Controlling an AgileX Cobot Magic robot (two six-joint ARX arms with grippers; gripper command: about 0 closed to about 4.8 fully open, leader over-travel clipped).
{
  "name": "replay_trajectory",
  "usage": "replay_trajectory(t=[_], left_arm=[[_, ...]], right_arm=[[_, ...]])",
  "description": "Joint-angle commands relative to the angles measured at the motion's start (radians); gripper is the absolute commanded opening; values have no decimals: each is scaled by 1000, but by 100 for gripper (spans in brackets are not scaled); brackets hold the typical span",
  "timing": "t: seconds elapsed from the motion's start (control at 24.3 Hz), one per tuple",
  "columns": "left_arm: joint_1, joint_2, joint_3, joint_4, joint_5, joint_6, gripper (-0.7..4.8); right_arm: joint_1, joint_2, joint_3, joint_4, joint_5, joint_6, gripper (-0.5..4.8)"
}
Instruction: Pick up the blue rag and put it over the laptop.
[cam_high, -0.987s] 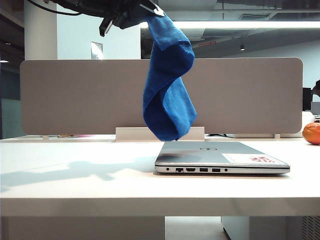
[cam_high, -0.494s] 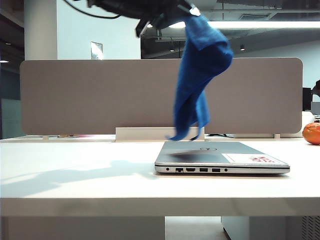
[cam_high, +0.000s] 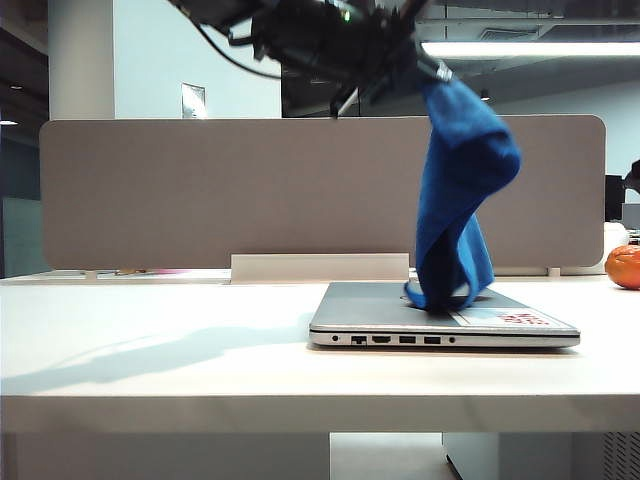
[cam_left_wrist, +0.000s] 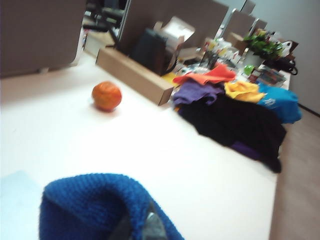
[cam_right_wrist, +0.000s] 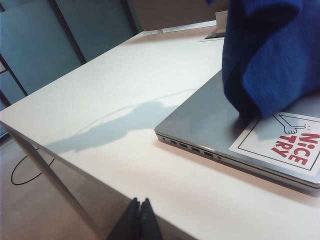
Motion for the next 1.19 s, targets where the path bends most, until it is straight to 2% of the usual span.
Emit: replay_trajectory(t=[0.04,0.29,0.66,0.7,0.74,0.78,0.86,0.9,0.95,1.03,1.15,1.19], left_arm=[[23,32,6,-49,-65,1,-6],[74,78,6,-183,-154,35,-6],[58,147,6,-267,-178,80,-3],[52,152,6,-289,-183,80,27],[53,156,6,-298,-195,80,82],[52,156,6,-324,-215,80,210],[52,156,6,-341,-218,80,291],[52,156,6,-343,-218,80,307],[52,154,6,-347,-201,79,361],[53,148,6,-352,-146,79,415],[53,129,29,-429,-145,81,415],[55,124,56,-487,-157,108,415]], right_arm=[[-1,-2,-5,10,1,-3,0],[-1,-2,-5,11,1,-3,0],[0,-2,-5,10,1,-3,0],[-1,-2,-5,11,1,-3,-1],[-1,-2,-5,10,1,-3,0],[-1,-2,-5,11,0,-3,0],[-1,-2,-5,11,1,-3,-1],[-1,-2,-5,10,1,-3,0],[-1,-2,-5,10,1,-3,-1],[-1,-2,-5,10,1,-3,-1],[-1,-2,-5,11,1,-3,0],[-1,-2,-5,11,1,-3,0]])
